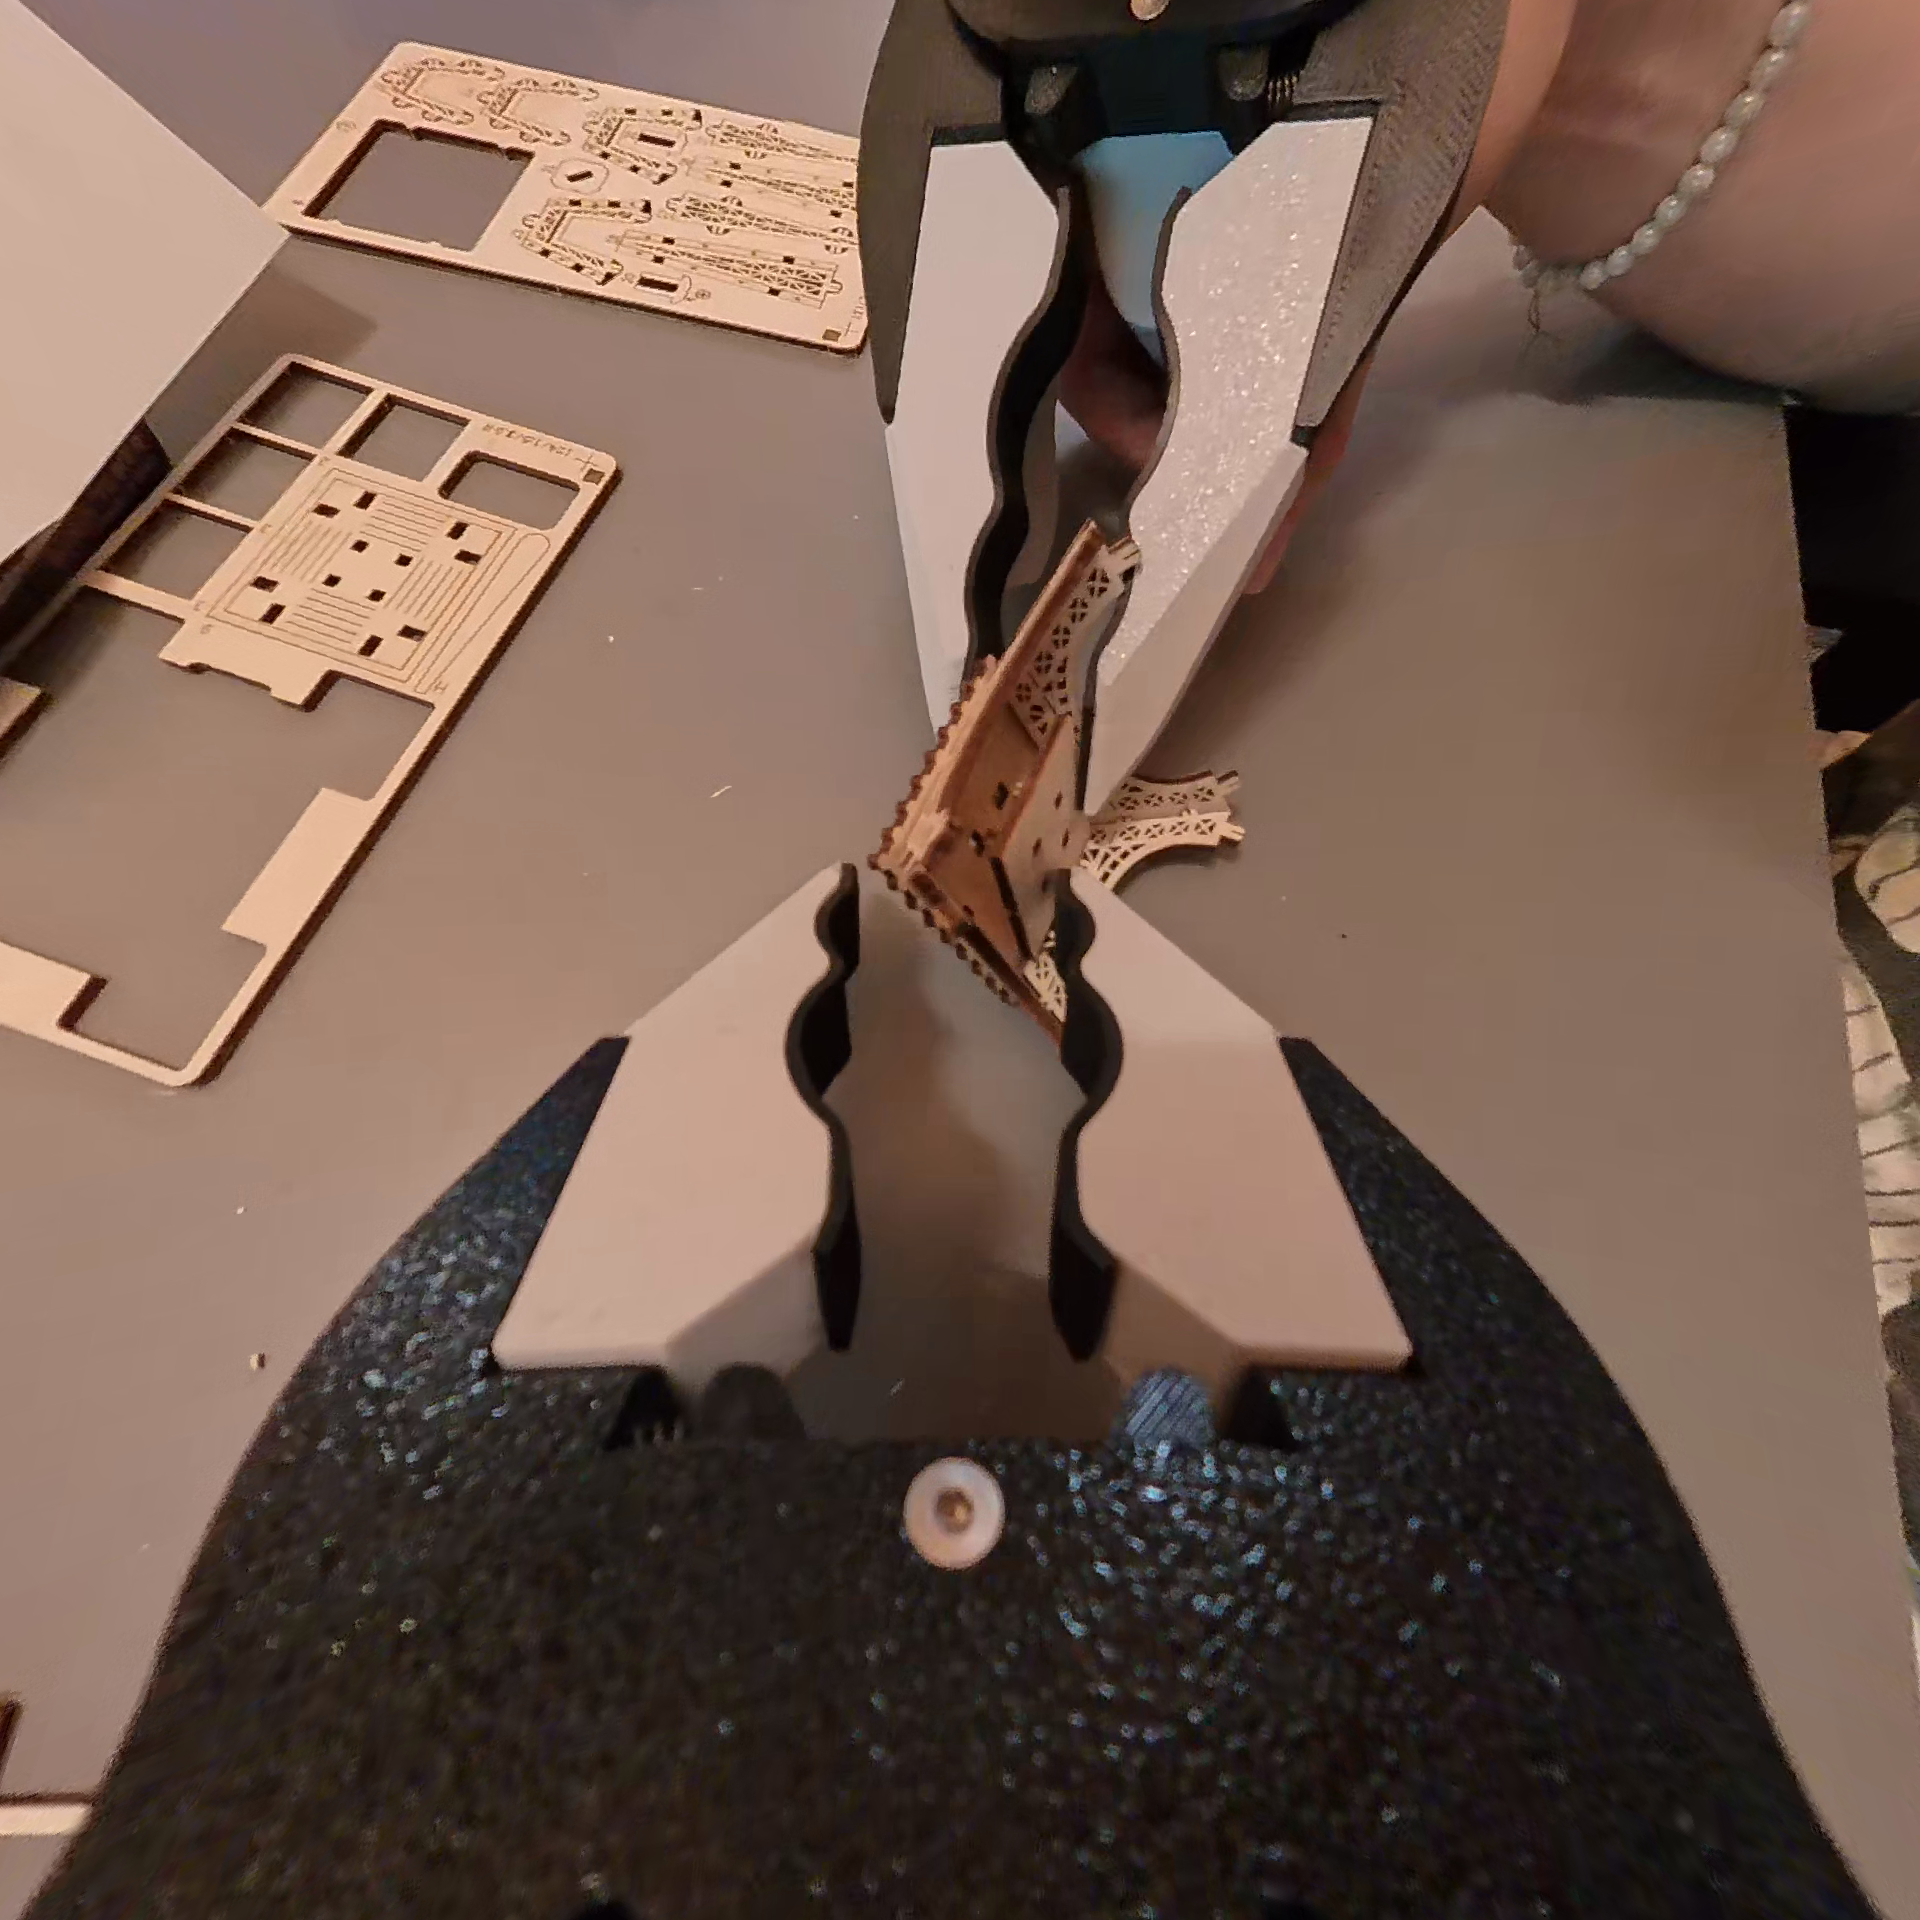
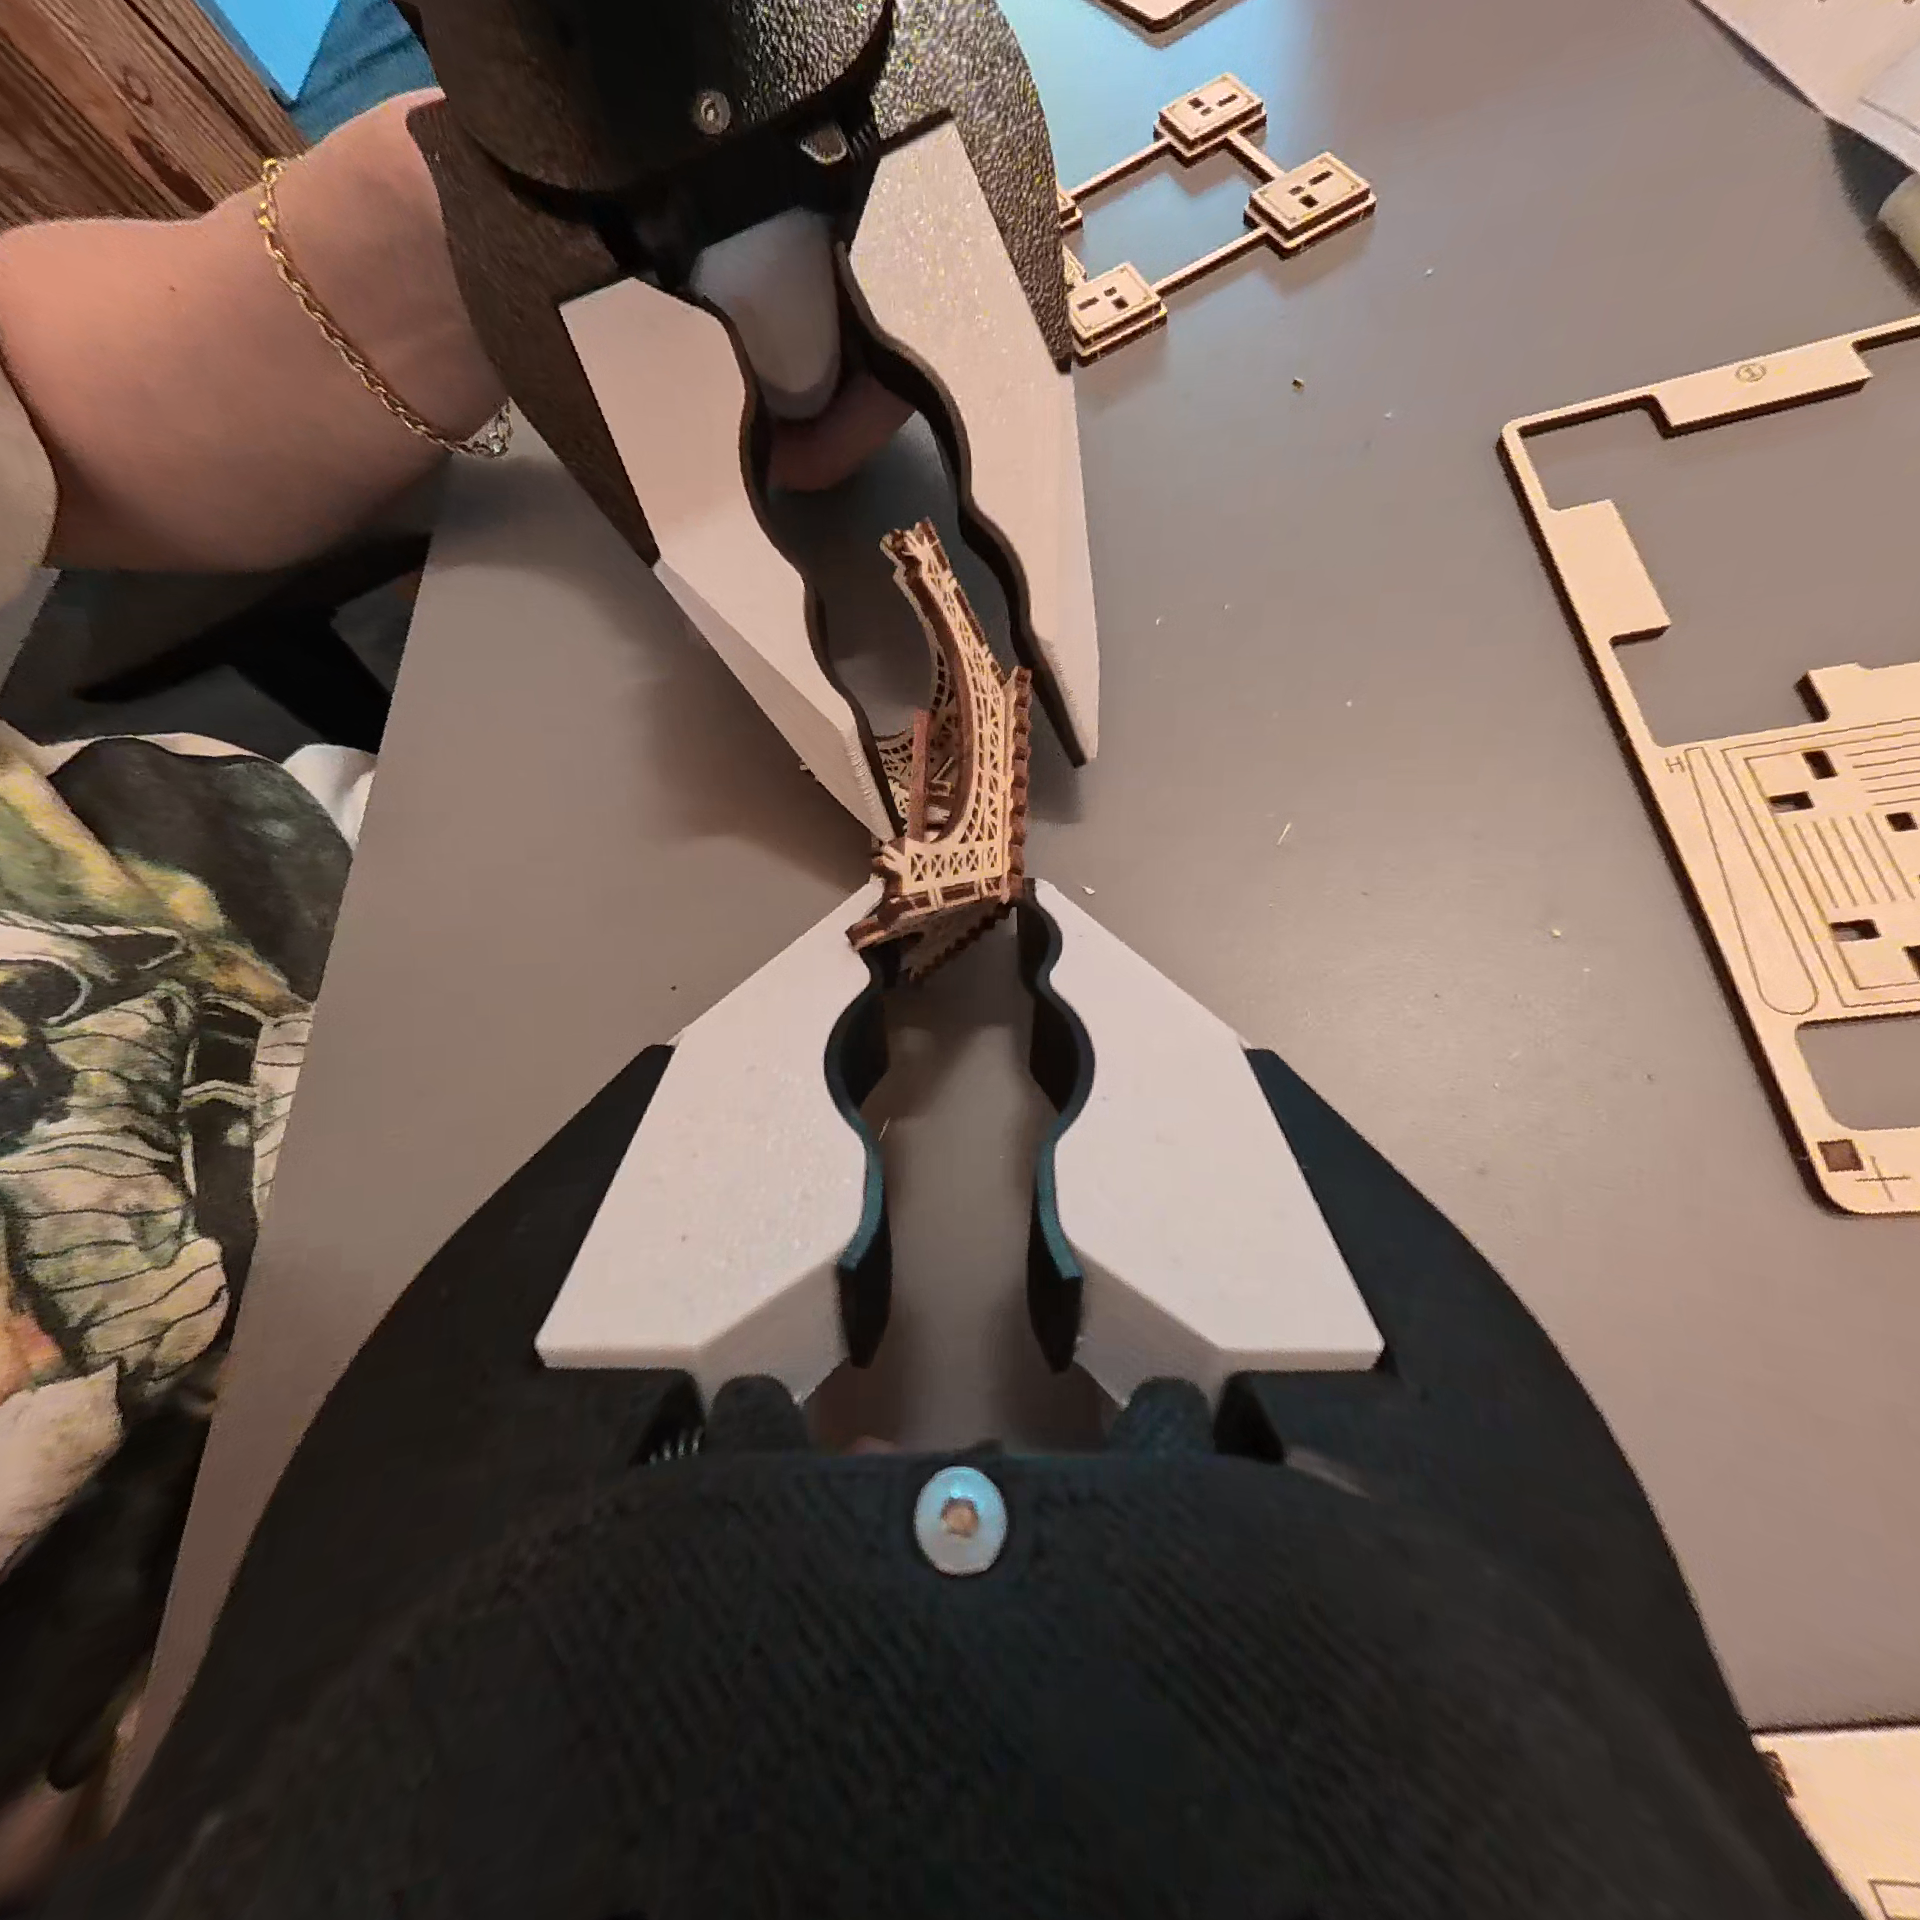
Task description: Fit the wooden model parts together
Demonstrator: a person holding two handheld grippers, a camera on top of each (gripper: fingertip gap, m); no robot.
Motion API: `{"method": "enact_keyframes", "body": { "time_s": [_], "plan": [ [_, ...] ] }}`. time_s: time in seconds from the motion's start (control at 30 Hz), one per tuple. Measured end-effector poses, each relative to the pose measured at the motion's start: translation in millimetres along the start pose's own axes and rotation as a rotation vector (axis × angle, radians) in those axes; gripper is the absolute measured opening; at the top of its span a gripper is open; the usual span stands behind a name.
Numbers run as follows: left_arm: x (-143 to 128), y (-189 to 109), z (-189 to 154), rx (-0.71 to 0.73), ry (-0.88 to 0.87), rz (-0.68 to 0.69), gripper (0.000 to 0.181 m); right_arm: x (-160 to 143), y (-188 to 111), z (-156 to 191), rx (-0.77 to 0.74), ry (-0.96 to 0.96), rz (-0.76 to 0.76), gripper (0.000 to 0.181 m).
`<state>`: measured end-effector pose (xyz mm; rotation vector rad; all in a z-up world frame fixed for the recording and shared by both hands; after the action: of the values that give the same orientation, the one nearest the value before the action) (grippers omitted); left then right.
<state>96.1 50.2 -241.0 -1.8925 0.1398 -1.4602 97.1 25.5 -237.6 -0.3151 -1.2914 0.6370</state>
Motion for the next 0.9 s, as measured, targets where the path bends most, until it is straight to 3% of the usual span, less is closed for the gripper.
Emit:
{"method": "enact_keyframes", "body": {
  "time_s": [0.33, 0.57, 0.9],
  "plan": [
    [-6.1, -3.7, 5.7, 0.039, -0.023, 0.022, 0.041, 2.6, 1.2, 0.5, -0.037, -0.071, -0.007, 0.020],
    [-6.3, -10.4, 18.3, 0.213, -0.045, 0.016, 0.054, 4.1, 1.7, -3.2, -0.075, -0.064, -0.014, 0.020],
    [-8.1, -21.8, 26.9, 0.352, -0.127, 0.022, 0.054, 7.6, 3.7, -8.2, -0.143, -0.057, -0.027, 0.020]
  ]
}}
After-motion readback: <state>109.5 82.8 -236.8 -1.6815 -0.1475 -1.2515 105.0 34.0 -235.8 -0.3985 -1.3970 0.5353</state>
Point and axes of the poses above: each gripper's, where its closed fingertips meet, y out along the fingers, x out of its top, z = x × y across the jaws, the point moved 1 cm from there along -y, back along the fingers, and after that the axes turned 1 degree about -x, right-handed, at the moved point
